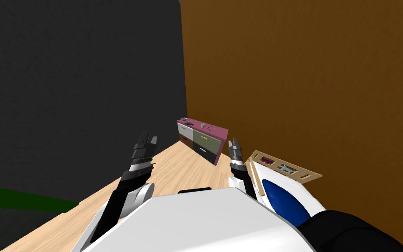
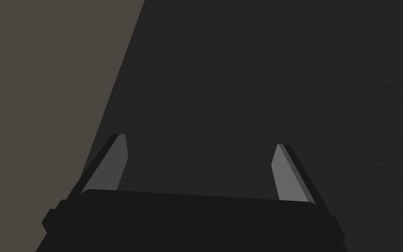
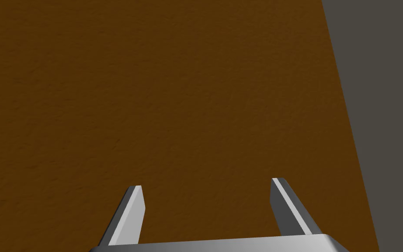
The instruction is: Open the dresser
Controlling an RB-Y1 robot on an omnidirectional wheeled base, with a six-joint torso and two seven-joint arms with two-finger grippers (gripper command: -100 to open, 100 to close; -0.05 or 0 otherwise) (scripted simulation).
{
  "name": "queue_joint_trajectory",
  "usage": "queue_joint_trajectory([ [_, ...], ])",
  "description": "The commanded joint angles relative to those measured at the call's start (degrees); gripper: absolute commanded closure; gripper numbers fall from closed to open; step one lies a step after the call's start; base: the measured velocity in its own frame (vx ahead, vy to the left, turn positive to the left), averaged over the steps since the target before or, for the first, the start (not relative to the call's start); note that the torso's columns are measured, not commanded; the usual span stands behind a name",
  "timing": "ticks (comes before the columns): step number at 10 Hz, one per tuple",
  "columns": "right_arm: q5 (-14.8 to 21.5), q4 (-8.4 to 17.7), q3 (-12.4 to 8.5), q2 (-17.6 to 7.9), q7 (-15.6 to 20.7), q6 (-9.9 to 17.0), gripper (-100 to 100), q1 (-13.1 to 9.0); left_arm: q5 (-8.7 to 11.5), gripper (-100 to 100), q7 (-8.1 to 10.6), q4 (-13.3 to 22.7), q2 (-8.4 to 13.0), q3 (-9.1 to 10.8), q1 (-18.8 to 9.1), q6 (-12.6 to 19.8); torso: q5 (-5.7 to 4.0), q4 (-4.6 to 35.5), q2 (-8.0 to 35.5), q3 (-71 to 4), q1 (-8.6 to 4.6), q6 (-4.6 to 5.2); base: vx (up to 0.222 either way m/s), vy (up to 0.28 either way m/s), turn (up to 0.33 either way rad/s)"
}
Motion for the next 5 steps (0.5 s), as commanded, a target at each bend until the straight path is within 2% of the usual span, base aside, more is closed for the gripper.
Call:
queue_joint_trajectory([
  [1, 0.0, 0.0, 0.0, 0.0, 0.0, 0.0, 0, 0.0, 0.0, 0, 0.00, 0.0, 0.0, 0.00, 0.0, 0.0, 0.00, 2.3, 2.3, -4.7, 0.00, 0.00, 0.000, 0.000, 0.000],
  [5, 0.0, 0.0, 0.0, 0.0, 0.0, 0.0, 0, 0.0, 0.0, 0, 0.00, 0.0, 0.0, 0.00, 0.0, 0.0, 0.00, 18.5, 18.5, -36.9, 0.00, 0.00, 0.000, 0.000, 0.000],
])
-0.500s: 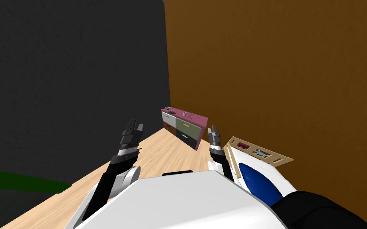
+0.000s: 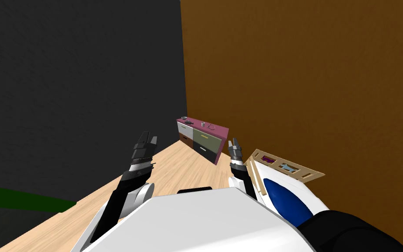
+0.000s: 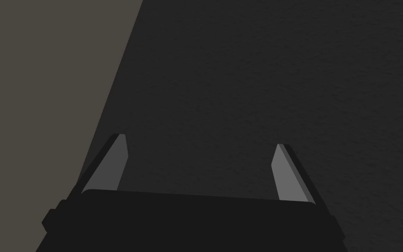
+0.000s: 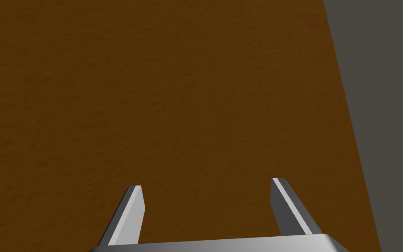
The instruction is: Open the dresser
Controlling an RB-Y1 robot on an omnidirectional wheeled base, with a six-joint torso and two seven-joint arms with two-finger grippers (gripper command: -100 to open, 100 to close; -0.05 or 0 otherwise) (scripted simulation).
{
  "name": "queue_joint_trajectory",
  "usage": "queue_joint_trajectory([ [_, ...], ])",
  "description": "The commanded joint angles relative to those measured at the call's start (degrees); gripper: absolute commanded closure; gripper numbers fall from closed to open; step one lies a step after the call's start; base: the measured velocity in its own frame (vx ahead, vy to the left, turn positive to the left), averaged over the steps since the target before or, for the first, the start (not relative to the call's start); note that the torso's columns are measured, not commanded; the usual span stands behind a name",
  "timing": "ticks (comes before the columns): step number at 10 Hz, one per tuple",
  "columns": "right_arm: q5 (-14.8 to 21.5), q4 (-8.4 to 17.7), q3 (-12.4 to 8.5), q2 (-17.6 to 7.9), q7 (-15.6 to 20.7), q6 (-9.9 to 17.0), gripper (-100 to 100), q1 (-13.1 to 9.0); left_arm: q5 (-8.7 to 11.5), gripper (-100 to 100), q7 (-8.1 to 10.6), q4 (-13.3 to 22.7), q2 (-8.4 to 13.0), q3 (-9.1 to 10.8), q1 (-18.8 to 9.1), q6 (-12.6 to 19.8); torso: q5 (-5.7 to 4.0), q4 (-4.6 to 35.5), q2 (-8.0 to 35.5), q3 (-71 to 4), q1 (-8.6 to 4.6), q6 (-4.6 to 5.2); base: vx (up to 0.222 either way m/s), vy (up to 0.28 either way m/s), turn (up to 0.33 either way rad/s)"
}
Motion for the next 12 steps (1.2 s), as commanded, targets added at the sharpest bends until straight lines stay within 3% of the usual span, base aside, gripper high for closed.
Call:
queue_joint_trajectory([
  [1, 0.0, 0.0, 0.0, 0.0, 0.0, 0.0, 0, 0.0, 0.0, 0, 0.00, 0.0, 0.0, 0.00, 0.0, 0.0, 0.00, 4.2, 4.2, -8.4, 0.00, 0.00, 0.000, 0.000, 0.000],
  [4, 0.0, 0.0, 0.0, 0.0, 0.0, 0.0, 0, 0.0, 0.0, 0, 0.00, 0.0, 0.0, 0.00, 0.0, 0.0, 0.00, 16.9, 16.9, -33.8, 0.00, 0.00, 0.000, 0.000, 0.000],
  [5, 1.0, 0.4, -0.1, -2.2, 0.4, 0.6, -100, -0.2, 0.0, 0, 0.00, 0.0, 0.0, 0.00, 0.0, 0.0, 0.00, 21.1, 21.2, -42.3, 0.00, 0.00, 0.028, 0.005, -0.012],
  [7, 3.4, 1.4, -0.2, -4.9, 1.4, 1.9, -100, -0.6, 0.0, 0, 0.00, 0.0, 0.0, 0.00, 0.0, 0.0, 0.01, 23.6, 23.5, -47.4, 0.03, 0.00, 0.058, 0.009, -0.019],
  [12, 11.5, 5.1, -0.9, -8.6, 5.0, 6.7, -100, -2.2, 0.0, 0, 0.00, 0.0, 0.0, 0.00, 0.0, 0.0, -0.02, 23.8, 23.9, -47.6, -0.10, 0.00, 0.108, 0.041, -0.020],
])
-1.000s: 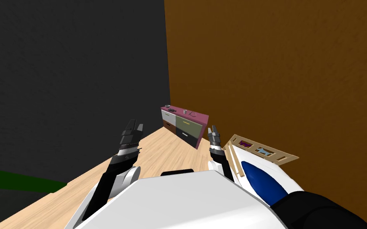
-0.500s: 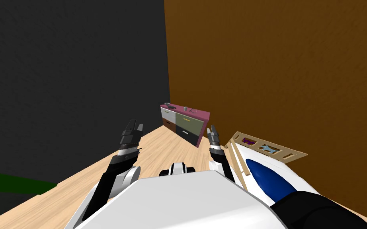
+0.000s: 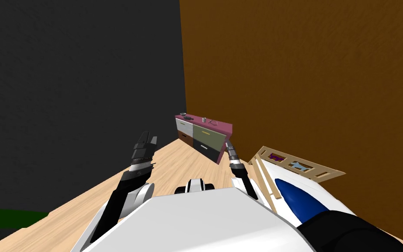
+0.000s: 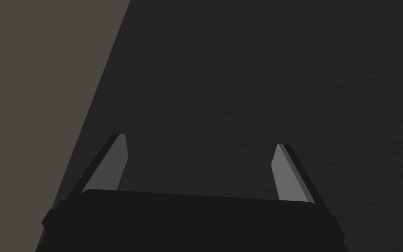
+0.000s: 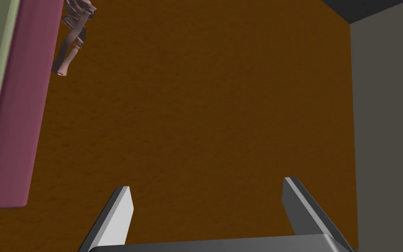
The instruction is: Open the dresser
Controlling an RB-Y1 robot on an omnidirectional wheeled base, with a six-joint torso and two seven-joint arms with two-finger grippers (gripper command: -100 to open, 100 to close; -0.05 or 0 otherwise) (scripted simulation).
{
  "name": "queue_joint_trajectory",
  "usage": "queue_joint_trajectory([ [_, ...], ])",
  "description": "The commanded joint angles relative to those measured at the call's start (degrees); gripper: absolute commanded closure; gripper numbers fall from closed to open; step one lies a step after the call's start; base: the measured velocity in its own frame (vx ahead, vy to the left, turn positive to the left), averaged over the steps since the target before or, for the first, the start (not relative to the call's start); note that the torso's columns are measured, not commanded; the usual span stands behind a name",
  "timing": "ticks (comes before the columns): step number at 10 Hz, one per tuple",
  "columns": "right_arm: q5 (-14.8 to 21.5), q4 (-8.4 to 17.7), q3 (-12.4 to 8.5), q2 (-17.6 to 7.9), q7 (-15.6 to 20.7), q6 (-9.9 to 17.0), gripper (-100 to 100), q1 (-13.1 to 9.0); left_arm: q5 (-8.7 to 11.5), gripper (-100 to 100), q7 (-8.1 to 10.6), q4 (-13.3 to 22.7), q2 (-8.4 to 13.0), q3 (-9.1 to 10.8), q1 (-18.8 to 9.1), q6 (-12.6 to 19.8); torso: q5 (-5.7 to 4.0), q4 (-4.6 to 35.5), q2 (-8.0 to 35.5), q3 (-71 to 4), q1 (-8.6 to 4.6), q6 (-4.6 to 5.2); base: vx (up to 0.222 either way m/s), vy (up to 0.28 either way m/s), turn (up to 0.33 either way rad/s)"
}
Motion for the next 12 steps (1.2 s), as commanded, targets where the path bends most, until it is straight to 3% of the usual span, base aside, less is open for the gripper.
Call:
queue_joint_trajectory([
  [1, 4.7, 2.2, -0.2, -1.4, 2.6, 3.4, -100, -1.1, 0.0, 0, 0.00, 0.0, 0.0, 0.00, 0.0, 0.0, -0.01, 0.0, 0.1, 0.1, 0.01, 0.00, 0.123, 0.032, -0.035],
  [2, 6.1, 2.2, -0.2, -1.4, 2.6, 3.4, -100, -1.1, 0.0, 0, 0.00, 0.0, 0.0, 0.00, 0.0, 0.0, 0.02, 0.0, 0.0, 0.0, 0.08, 0.00, 0.106, 0.035, -0.013],
  [7, 14.3, 6.3, -1.0, -2.8, 6.8, 8.7, -100, -3.0, 0.0, 0, 0.00, 0.0, 0.0, 0.00, 0.0, 0.0, 0.03, 0.0, 0.0, 0.0, 0.11, 0.00, 0.088, 0.037, -0.017],
  [8, 15.7, 6.3, -1.0, -2.8, 6.8, 8.7, -100, -3.0, 0.0, 0, 0.00, 0.0, 0.0, 0.00, 0.0, 0.0, 0.03, 0.0, -0.2, -0.1, 0.12, 0.00, 0.106, 0.029, -0.012],
  [9, 17.7, 7.8, -1.2, -3.2, 8.3, 10.6, -100, -3.7, 0.0, 0, 0.00, 0.0, 0.0, 0.00, 0.0, 0.0, 0.02, 0.0, -0.1, -0.1, 0.07, 0.00, 0.102, 0.034, -0.016],
  [10, 19.2, 7.8, -1.2, -3.2, 8.3, 10.6, -100, -3.7, 0.0, 0, 0.00, 0.0, 0.0, 0.00, 0.0, 0.0, 0.02, 0.0, -0.1, 0.0, 0.08, 0.00, 0.090, 0.029, -0.010],
  [11, 21.0, 9.2, -1.5, -3.5, 9.9, 12.5, -100, -4.5, 0.0, 0, 0.00, 0.0, 0.0, 0.00, 0.0, 0.0, 0.02, 0.0, 0.0, 0.0, 0.08, 0.00, 0.108, 0.022, -0.022],
  [12, 22.8, 9.2, -1.5, -3.5, 9.9, 12.5, -100, -4.5, 0.0, 0, 0.00, 0.0, 0.0, 0.00, 0.0, 0.0, 0.02, 0.0, -0.1, 0.0, 0.07, -0.01, 0.106, 0.032, -0.007],
])
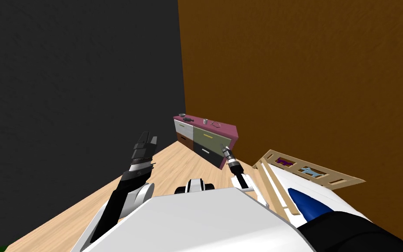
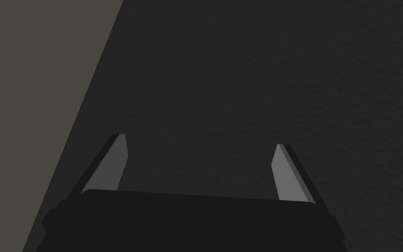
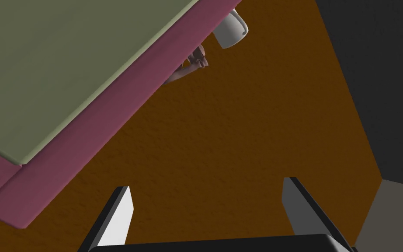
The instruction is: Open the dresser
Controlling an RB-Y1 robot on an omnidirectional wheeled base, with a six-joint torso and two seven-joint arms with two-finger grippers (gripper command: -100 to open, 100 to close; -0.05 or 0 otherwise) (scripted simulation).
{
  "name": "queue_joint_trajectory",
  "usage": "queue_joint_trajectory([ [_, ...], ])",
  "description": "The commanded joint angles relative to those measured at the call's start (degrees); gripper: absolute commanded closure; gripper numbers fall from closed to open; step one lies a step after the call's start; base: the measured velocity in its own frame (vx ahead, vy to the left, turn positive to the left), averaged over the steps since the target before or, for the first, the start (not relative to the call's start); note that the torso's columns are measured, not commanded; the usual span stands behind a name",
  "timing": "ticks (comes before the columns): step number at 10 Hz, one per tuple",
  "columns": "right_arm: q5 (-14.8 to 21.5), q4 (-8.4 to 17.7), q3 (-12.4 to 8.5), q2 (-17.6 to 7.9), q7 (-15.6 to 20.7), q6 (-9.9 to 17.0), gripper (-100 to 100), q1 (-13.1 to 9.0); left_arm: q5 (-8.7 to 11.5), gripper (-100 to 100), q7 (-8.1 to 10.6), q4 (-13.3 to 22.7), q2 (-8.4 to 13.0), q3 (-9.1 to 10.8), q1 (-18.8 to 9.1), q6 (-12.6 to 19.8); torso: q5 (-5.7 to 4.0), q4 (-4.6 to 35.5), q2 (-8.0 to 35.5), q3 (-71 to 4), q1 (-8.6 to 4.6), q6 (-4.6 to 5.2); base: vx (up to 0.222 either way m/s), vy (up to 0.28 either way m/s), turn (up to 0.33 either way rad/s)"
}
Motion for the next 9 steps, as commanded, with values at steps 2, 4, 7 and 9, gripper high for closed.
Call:
queue_joint_trajectory([
  [2, 6.3, 2.2, -0.5, -0.5, 2.5, 3.0, -100, -0.9, 0.0, 0, 0.00, 0.0, 0.0, 0.00, 0.0, 0.0, 0.02, 0.0, 0.0, 0.0, 0.07, 0.01, 0.100, 0.047, -0.014],
  [4, 9.7, 3.7, -0.8, -0.7, 4.1, 5.0, -100, -1.7, 0.0, 0, 0.00, 0.0, 0.0, 0.00, 0.0, 0.0, 0.02, 0.0, 0.0, 0.0, 0.05, 0.01, 0.098, 0.044, -0.012],
  [7, 14.0, 5.3, -1.1, -0.9, 5.8, 6.9, -100, -2.5, 0.0, 0, 0.00, 0.0, 0.0, 0.00, 0.0, 0.0, -0.01, 0.0, 0.1, 0.0, -0.01, 0.00, 0.060, 0.022, -0.005],
  [9, 17.6, 6.8, -1.4, -1.0, 7.4, 8.9, -100, -3.3, 0.0, 0, 0.00, 0.0, 0.0, 0.00, 0.0, 0.0, 0.02, 0.0, -0.1, -0.1, 0.09, 0.00, 0.095, 0.042, -0.008],
])
